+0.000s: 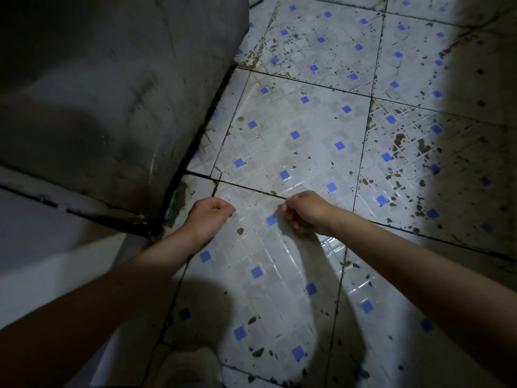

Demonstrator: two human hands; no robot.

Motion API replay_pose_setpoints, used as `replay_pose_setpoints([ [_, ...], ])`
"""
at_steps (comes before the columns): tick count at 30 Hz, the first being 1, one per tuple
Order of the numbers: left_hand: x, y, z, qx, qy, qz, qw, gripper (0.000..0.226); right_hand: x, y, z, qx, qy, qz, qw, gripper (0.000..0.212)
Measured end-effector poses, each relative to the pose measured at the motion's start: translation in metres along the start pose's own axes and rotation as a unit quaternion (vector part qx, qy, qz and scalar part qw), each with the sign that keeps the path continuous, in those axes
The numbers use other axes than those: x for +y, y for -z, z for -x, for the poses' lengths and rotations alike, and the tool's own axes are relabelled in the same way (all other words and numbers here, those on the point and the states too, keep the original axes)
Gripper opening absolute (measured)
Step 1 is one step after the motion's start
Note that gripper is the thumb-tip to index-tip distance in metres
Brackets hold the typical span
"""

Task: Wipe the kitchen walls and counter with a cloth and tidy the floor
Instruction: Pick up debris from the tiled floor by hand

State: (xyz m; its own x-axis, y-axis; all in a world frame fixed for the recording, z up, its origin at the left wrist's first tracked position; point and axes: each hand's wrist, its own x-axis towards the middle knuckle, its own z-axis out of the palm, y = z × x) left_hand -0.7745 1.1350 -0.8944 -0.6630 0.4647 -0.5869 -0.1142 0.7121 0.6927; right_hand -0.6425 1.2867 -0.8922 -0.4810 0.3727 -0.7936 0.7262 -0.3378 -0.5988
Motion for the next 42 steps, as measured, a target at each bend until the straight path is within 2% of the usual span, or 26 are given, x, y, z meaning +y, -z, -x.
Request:
replay_pose_setpoints([
  [6, 0.002, 0.0, 0.005, 0.005, 0.005, -0.003, 1.0, 0.009, 0.0, 0.008, 0.016, -0.011, -0.038, -0.068, 0.997, 0.028],
  [12, -0.005, -0.005, 0.012, -0.001, 0.003, -0.034, 0.999, 0.014, 0.019, 0.025, 0.029, 0.021, -0.052, -0.066, 0.996, 0.025],
  [23, -0.012, -0.031, 0.046, -0.09, -0.043, -0.132, 0.986, 0.016, 0.06, 0.036, 0.062, 0.025, -0.062, 0.012, 0.998, 0.012],
  [28, -0.008, -0.047, 0.05, -0.121, -0.058, -0.15, 0.98, 0.012, 0.081, 0.045, 0.079, 0.028, -0.068, 0.005, 0.997, 0.007],
  [31, -0.005, -0.058, 0.05, -0.133, -0.062, -0.153, 0.977, 0.013, 0.088, 0.054, 0.087, 0.023, -0.064, -0.013, 0.998, 0.013],
  [33, -0.002, -0.066, 0.047, -0.143, -0.071, -0.166, 0.973, 0.015, 0.091, 0.062, 0.091, 0.031, -0.054, -0.026, 0.998, 0.022],
  [37, 0.014, -0.082, 0.05, -0.175, -0.094, -0.237, 0.951, 0.009, 0.093, 0.077, 0.097, 0.075, -0.047, -0.036, 0.995, 0.004],
  [38, 0.019, -0.083, 0.051, -0.184, -0.094, -0.247, 0.947, 0.007, 0.092, 0.08, 0.098, 0.088, -0.049, -0.034, 0.994, 0.008],
  [42, 0.041, -0.081, 0.065, -0.218, -0.053, -0.27, 0.937, 0.009, 0.081, 0.084, 0.111, 0.139, -0.074, -0.088, 0.984, 0.005],
])
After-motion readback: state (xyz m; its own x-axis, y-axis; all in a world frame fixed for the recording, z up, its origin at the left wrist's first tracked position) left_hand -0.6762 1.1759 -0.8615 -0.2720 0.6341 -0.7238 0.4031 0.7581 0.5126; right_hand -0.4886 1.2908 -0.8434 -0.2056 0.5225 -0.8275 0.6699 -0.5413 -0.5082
